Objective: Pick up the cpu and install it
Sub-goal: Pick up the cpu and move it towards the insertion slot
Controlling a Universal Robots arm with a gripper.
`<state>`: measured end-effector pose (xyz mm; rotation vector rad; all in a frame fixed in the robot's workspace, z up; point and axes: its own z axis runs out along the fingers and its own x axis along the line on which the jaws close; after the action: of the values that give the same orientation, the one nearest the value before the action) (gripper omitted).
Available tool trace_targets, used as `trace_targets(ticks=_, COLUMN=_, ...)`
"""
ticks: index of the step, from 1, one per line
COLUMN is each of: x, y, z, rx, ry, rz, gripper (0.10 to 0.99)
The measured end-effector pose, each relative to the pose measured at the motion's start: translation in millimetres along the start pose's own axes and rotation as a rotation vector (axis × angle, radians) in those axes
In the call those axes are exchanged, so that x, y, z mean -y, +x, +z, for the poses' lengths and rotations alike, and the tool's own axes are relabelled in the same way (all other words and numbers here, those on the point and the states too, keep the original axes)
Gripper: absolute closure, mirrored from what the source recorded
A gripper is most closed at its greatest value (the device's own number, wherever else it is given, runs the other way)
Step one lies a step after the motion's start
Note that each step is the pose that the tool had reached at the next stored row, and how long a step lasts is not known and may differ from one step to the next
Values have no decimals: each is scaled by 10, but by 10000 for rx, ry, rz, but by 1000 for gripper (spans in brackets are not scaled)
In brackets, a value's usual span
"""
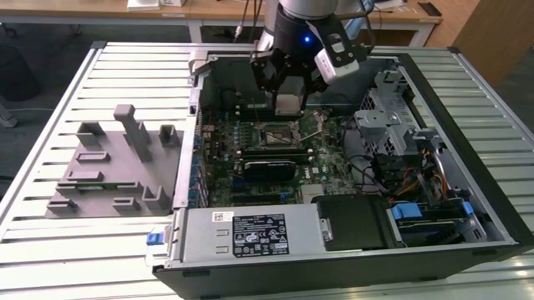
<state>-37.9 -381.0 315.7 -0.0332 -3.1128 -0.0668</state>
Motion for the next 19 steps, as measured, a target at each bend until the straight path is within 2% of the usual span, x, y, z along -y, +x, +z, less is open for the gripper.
trace_targets(ticks=19, x=-197, y=-27, z=352, rx=1, ry=-22, rz=-12, gripper=541)
